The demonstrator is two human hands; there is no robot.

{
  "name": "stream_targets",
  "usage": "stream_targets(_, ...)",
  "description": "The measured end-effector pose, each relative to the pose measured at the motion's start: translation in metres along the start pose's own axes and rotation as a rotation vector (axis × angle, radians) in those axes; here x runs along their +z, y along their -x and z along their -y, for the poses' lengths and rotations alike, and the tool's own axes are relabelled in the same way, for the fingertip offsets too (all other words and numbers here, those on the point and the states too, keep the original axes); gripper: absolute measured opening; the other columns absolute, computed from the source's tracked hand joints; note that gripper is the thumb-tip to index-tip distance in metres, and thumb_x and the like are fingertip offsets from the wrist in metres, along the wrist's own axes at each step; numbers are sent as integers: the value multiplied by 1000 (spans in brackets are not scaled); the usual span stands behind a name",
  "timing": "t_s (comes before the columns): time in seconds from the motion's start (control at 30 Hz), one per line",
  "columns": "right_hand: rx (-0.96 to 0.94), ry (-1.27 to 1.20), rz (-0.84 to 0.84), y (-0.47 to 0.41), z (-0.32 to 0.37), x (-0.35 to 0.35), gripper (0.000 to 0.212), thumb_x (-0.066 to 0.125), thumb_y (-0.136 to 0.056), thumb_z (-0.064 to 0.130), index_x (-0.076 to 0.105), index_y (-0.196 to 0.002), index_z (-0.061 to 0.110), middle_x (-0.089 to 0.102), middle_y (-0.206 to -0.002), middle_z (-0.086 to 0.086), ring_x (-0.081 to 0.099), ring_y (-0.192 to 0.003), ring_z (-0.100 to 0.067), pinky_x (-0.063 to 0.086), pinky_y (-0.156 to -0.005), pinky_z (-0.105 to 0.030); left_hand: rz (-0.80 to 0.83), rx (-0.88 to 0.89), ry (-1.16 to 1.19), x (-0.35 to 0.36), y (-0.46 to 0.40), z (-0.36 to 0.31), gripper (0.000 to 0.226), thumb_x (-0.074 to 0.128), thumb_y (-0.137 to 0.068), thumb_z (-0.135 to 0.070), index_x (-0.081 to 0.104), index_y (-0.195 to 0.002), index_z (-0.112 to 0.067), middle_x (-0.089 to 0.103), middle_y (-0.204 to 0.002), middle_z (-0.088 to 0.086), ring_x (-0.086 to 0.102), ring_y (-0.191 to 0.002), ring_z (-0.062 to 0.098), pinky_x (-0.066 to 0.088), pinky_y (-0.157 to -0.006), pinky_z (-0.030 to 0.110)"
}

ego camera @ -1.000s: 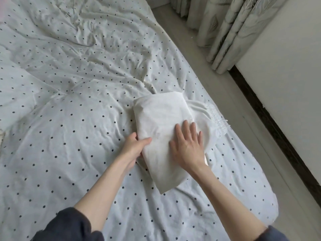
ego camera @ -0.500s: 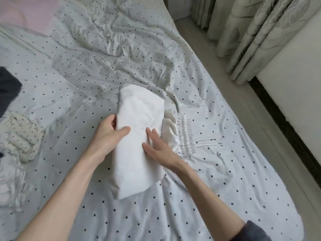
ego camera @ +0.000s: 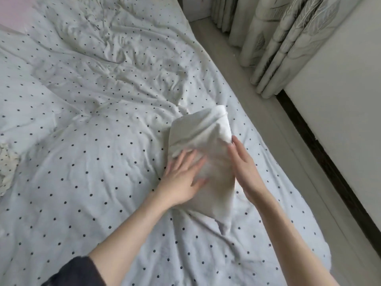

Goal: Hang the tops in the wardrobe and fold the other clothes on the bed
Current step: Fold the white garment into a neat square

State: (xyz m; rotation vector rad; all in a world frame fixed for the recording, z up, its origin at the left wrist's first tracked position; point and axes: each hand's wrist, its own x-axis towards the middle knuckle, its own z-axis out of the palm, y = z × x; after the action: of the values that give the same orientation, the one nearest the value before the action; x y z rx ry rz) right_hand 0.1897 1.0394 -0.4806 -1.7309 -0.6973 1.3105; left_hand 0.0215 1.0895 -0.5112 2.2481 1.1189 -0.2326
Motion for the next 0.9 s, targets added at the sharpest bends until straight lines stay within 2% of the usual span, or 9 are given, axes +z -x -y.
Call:
stream_targets(0.07,-140,434,-121,2,-12,11,53,41,-100,28,23,-149,20,15,-157,2,15,-143,-9,14,-110,-17,66,-17,-168,15,1,14,64,34,-96,-50,2,-150,-35,-20,-155,-10,-26,-140,12,-8,-115,47)
stream_targets(0.17,-293,792,-110,0,-36,34,52,35,-101,24,18,-149,17,2,-159,-5,-3,-146,-19,-1,-116,-32,-6,6,-260,24,0,29,65,32,-96,-48,-1,-150,-31,-30,-147,-8,-38,-131,11,-15,-112,40)
stream_targets(0.33,-256,944,-58,-27,-72,48,52,26,-102,32,11,-151,22,-2,-159,-6,-5,-146,-20,-3,-117,-35,-166,52,-292,31,-4,35,62,28,-93,-46,32,-145,-13,19,-154,6,8,-141,26,20,-111,52)
stream_targets(0.53,-211,1098,5,-50,-105,55,56,18,-101,36,-3,-151,22,-12,-158,-6,-13,-145,-19,-7,-118,-38,-88,50,-349,56,-20,54,62,27,-92,-43,41,-140,-7,37,-147,13,34,-136,32,29,-105,56)
stream_targets(0.6,-201,1118,11,-54,-109,55,56,17,-101,36,-6,-150,22,-12,-158,-6,-13,-145,-19,-6,-118,-39,-70,55,-347,58,-25,56,64,23,-92,-45,34,-144,-9,30,-151,12,24,-140,29,21,-109,52)
stream_targets(0.67,-195,1111,28,-57,-110,54,56,16,-101,37,-7,-150,22,-13,-158,-6,-14,-145,-18,-6,-118,-39,-63,41,-336,61,-28,60,64,15,-93,-52,5,-148,-19,-2,-155,3,-11,-142,21,-2,-115,42)
stream_targets(0.73,-195,1094,45,-58,-109,52,56,17,-101,37,-6,-150,22,-12,-158,-5,-14,-145,-18,-7,-118,-39,-112,67,-263,63,-29,62,62,25,-97,-50,-5,-145,-25,-17,-150,-5,-26,-137,15,-10,-115,35)
stream_targets(0.83,-220,968,83,-53,-103,44,55,24,-102,35,3,-151,24,-8,-159,-2,-12,-145,-15,-7,-117,-35,-293,140,231,50,-18,49,48,56,-93,-14,42,-139,-9,23,-151,4,12,-144,19,12,-116,23)
stream_targets(0.9,-231,749,69,-45,-95,34,50,36,-101,28,23,-149,21,7,-159,-2,3,-146,-15,1,-116,-27,-565,49,464,39,-10,43,29,58,-87,4,63,-116,1,57,-126,13,50,-123,19,36,-105,21)
